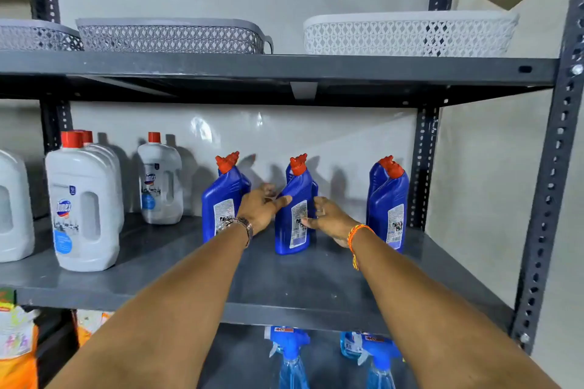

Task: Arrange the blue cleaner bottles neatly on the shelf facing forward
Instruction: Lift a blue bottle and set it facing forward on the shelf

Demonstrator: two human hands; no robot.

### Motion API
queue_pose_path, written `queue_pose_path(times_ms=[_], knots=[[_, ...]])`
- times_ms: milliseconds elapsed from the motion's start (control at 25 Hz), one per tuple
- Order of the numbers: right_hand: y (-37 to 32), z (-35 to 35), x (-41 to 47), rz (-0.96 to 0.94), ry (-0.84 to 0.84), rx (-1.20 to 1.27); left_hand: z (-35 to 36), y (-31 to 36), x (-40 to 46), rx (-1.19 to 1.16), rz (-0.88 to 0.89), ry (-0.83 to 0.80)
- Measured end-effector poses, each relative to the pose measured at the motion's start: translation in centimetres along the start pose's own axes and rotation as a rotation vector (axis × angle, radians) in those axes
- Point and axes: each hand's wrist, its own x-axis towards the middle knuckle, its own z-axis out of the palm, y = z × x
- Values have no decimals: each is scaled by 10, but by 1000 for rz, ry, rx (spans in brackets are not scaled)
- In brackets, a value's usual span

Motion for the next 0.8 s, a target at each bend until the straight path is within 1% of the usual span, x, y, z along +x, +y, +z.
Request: queue_pose_path(times_ms=[40, 80, 160, 240, 320, 360, 440, 480, 520, 600, 640, 680, 720, 800], knots=[[6, 1, 5, 21, -46, 23, 4, -4, 4, -26, -12, -41], [10, 2, 11, 49, -79, -24, 5, -5, 6, -20, -23, -74], [16, 3, 16, 89, -94, -91, 9, -12, 7, 25, -16, -81], [17, 4, 21, 73, -101, -86, 6, -14, 14, 19, 15, -87], [5, 4, 21, 55, -86, 30, -5, -6, 25, -48, 31, -88], [2, 3, 25, 56, -87, 144, -10, 0, 31, -98, 39, -72], [-18, 3, 24, 38, -67, 305, -21, 19, 41, -112, 91, -21], [-30, 7, 21, 2, 3, 287, -24, 34, 42, -93, 112, 1], [-38, 12, 19, -51, 111, 222, -23, 48, 43, -79, 103, 16], [-51, 24, 12, -159, 317, 3, -17, 77, 35, -99, -22, 21], [-54, 28, 10, -183, 345, -87, -14, 87, 33, -142, -63, 29], [-55, 30, 8, -192, 326, -120, -12, 93, 35, -204, -59, 52], [-54, 28, 7, -179, 270, -75, -13, 95, 39, -279, -26, 58], [-57, 14, 3, -128, 183, 111, -21, 90, 43, -429, 44, -16]])
